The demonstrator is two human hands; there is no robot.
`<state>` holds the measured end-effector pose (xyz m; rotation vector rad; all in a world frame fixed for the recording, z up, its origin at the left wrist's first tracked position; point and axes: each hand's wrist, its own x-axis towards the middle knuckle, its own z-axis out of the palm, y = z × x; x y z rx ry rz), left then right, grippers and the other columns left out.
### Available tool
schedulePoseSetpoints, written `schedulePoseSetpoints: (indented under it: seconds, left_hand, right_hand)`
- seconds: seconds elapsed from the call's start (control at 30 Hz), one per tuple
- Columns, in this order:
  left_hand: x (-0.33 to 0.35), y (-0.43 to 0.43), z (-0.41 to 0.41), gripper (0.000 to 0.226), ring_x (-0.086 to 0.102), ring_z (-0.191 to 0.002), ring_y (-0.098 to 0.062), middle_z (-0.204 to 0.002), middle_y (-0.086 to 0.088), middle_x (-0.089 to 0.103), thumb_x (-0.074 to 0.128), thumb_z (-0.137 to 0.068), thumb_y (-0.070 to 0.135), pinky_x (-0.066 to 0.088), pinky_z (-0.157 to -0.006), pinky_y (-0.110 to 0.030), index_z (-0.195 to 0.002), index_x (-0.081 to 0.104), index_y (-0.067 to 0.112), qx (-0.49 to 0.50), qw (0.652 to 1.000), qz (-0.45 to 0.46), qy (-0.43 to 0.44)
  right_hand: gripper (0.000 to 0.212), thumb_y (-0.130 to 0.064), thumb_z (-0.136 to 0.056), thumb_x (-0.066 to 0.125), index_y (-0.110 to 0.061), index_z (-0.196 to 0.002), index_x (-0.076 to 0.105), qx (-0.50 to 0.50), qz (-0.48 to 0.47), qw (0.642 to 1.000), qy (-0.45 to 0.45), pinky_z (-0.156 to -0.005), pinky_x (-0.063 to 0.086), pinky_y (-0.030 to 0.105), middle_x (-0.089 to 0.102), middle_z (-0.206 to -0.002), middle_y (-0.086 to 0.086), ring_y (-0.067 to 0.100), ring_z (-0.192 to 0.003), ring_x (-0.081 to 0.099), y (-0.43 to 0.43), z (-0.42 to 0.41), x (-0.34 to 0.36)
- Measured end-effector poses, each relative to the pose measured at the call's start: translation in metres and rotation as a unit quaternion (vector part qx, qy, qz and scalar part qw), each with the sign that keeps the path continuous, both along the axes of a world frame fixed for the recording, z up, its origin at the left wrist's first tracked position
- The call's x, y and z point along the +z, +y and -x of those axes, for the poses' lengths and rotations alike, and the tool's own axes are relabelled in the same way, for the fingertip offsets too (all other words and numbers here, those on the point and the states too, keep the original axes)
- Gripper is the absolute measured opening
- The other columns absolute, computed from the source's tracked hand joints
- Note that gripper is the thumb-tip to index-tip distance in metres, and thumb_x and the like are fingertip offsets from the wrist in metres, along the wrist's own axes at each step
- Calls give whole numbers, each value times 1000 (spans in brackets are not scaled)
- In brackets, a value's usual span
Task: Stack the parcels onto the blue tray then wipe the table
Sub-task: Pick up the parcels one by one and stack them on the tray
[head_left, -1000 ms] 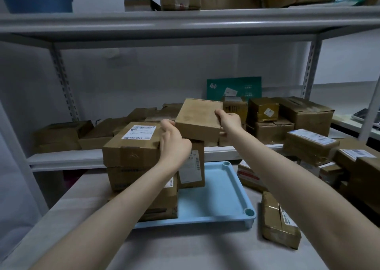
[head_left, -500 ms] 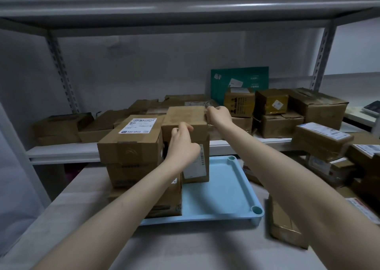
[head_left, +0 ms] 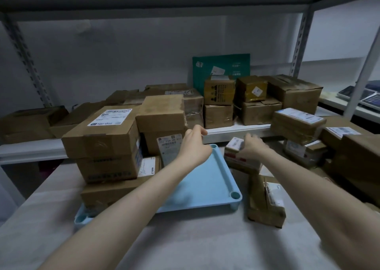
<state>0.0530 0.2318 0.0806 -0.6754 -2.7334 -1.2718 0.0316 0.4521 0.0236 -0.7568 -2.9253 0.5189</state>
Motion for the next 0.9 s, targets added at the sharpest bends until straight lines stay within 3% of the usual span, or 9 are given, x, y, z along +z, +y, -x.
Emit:
schedulePoseSetpoints:
  seconds: [0.1, 0.17, 0.33, 0.5, 0.6, 0.67, 0.73, 0.8, 0.9]
  left_hand:
    - [-10, 8, 6, 36, 48, -103, -17, -120, -4, 45, 50, -85, 5, 43, -79, -27, -118, 49, 18, 5, 1000, 23, -8]
    - [-16, 13, 11, 36, 48, -102, -17, -122, -4, 46, 50, -84, 5, 41, -77, -26, -118, 51, 17, 12, 999, 33, -20]
    - [-27, 16, 17, 34, 52, -99, -22, -120, -5, 49, 52, -85, 7, 40, -59, -29, -117, 53, 17, 27, 997, 27, -60]
    - [-31, 18, 14, 28, 49, -84, -20, -114, -6, 51, 53, -87, 8, 35, -51, -26, -113, 53, 17, 34, 995, 9, -98]
    - [-34, 17, 10, 24, 48, -80, -21, -112, -9, 54, 55, -87, 8, 38, -58, -27, -109, 52, 16, 32, 993, 2, -117]
    - [-36, 16, 7, 20, 49, -82, -21, -114, -11, 56, 55, -88, 10, 42, -68, -29, -106, 51, 17, 32, 991, -14, -132]
    - [-37, 14, 3, 17, 55, -90, -21, -116, -11, 57, 56, -89, 16, 48, -79, -33, -105, 50, 18, 32, 987, -39, -149]
    - [-37, 12, 0, 18, 59, -103, -23, -117, -9, 56, 57, -92, 22, 51, -91, -38, -108, 50, 18, 34, 983, -58, -168]
    - [-34, 8, -7, 26, 60, -95, -21, -112, -7, 55, 50, -96, 27, 49, -81, -34, -116, 50, 11, 38, 974, -99, -200]
  right_hand:
    - [95, -48, -62, 82, -17, -139, 35, 9, -38, 997, -67, -109, 29, 55, 40, -140, 9, 29, -132, 36, 15, -2, -13]
    - [90, -45, -63, 81, -17, -137, 38, 9, -63, 996, -59, -111, 23, 57, 39, -139, 9, 29, -133, 33, 20, 1, -17]
    - [84, -37, -62, 84, -16, -132, 42, -16, -17, 1000, -3, -103, 39, 49, 38, -132, 12, 32, -124, 41, 25, -1, -20]
    - [87, -40, -66, 83, -26, -138, 37, -54, 92, 979, 173, -97, 45, 47, 36, -132, 12, 31, -122, 42, 23, -13, -7]
    - [84, -39, -67, 82, -29, -137, 39, -19, 219, 939, 263, -94, 50, 43, 41, -131, 9, 26, -115, 49, 12, -19, 6]
    - [76, -36, -72, 81, -24, -135, 42, 19, 330, 898, 291, -82, 55, 35, 50, -127, 5, 21, -108, 56, 1, -28, 16]
    - [65, -33, -78, 77, -21, -132, 44, 39, 446, 852, 271, -72, 54, 30, 57, -121, 4, 19, -100, 62, -11, -39, 25]
    - [55, -38, -82, 72, -20, -128, 48, 37, 537, 812, 225, -78, 54, 36, 61, -120, 7, 23, -102, 62, -20, -47, 29]
    - [48, -47, -84, 64, -18, -122, 54, 39, 630, 760, 159, -85, 52, 42, 64, -115, 14, 30, -107, 61, -26, -59, 25]
